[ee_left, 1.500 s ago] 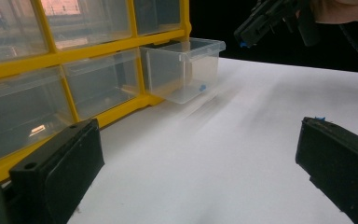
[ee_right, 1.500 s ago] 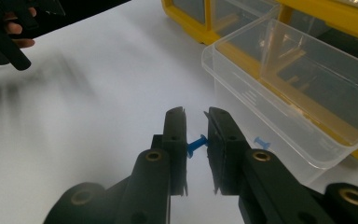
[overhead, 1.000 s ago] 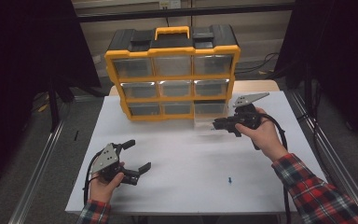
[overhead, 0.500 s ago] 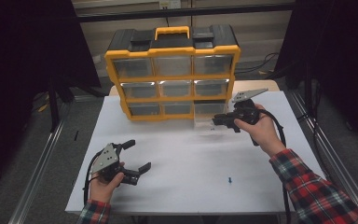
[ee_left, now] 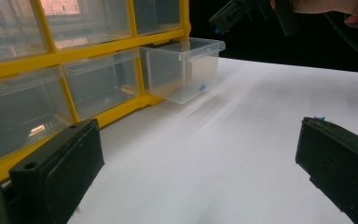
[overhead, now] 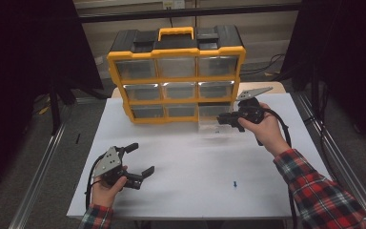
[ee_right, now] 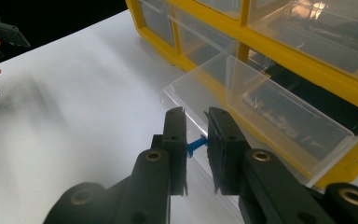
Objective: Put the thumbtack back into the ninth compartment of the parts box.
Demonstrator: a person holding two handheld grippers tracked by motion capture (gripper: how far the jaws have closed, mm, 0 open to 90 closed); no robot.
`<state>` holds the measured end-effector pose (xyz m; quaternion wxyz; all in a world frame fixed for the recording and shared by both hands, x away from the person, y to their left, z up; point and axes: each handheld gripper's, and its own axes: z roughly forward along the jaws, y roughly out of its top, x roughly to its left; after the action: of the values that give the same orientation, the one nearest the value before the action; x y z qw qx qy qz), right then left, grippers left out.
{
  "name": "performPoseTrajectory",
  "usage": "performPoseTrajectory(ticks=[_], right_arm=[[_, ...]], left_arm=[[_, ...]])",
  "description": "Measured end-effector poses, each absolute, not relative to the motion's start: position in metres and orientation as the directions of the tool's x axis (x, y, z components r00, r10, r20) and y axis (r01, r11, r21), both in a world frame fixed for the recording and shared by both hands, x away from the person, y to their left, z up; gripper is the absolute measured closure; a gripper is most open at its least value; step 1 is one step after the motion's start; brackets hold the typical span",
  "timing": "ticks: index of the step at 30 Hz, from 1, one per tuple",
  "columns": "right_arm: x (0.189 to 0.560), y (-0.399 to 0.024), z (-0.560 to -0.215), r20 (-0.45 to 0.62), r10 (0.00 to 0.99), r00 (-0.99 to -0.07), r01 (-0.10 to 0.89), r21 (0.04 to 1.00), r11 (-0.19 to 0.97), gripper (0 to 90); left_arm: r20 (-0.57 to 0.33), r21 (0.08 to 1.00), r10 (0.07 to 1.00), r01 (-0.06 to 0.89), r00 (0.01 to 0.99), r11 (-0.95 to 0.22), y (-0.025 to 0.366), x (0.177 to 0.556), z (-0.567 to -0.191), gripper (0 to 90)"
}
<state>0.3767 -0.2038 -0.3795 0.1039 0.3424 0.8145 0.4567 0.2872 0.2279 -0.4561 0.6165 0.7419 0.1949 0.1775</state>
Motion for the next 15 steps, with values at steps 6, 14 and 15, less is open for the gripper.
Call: performPoseTrajectory(ticks=[6, 14, 15], right_arm=[[0.380, -0.201, -0.379, 0.140, 0.657, -0.741, 0.467, 0.810, 0.355, 78.9], [0.387, -0.200, -0.379, 0.136, 0.671, -0.729, 0.471, 0.811, 0.347, 78.9], [0.388, -0.200, -0.379, 0.145, 0.668, -0.730, 0.473, 0.812, 0.341, 78.9]], left_arm=[[0.022, 0.984, 0.511, 0.073, 0.859, -0.163, 0.228, 0.287, -0.456, 0.5], [0.023, 0.984, 0.506, 0.068, 0.862, -0.162, 0.228, 0.287, -0.456, 0.5], [0.023, 0.984, 0.507, 0.069, 0.862, -0.163, 0.228, 0.287, -0.456, 0.5]])
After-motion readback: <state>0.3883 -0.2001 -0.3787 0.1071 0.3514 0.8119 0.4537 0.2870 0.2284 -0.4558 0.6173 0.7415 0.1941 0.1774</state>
